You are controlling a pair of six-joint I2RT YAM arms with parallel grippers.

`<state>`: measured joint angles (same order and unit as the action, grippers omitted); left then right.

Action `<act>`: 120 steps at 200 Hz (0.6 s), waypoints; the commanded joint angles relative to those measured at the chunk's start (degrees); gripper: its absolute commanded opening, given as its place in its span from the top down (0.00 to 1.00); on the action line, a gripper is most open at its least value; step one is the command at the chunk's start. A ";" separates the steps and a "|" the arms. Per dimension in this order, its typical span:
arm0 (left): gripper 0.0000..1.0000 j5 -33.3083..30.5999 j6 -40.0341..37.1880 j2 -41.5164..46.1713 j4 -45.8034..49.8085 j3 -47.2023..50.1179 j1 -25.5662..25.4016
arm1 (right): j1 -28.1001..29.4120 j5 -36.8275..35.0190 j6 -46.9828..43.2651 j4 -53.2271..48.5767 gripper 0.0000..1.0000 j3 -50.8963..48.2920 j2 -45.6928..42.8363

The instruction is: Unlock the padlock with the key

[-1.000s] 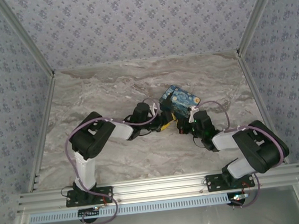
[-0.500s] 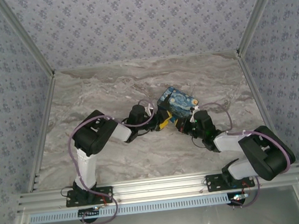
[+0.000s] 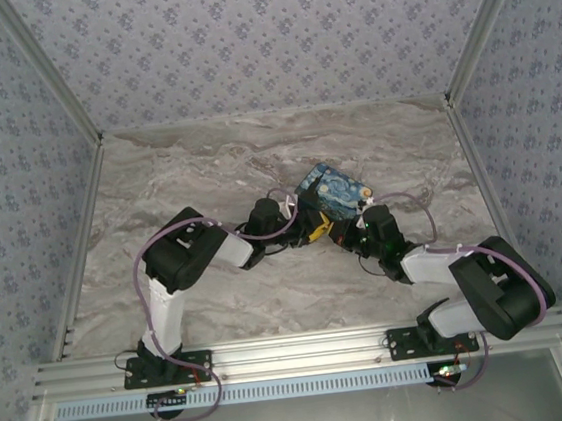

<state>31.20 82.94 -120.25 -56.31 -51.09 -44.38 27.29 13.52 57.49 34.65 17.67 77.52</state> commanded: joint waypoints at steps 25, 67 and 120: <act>0.84 -1.63 -0.32 0.28 -0.18 -0.15 -0.33 | 0.16 1.06 1.94 1.82 0.94 1.45 -1.77; 1.00 -2.11 -0.77 1.39 0.62 0.31 -0.25 | -0.35 -1.30 -4.23 -8.08 0.68 0.82 -7.13; 1.00 -2.37 0.08 3.47 3.08 0.55 -0.13 | 0.96 -8.31 -25.87 -25.53 0.51 3.20 -20.66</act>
<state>29.23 83.05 -119.87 -54.72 -51.07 -44.38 26.89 10.52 46.09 19.86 18.06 62.28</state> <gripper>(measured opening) 0.120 0.473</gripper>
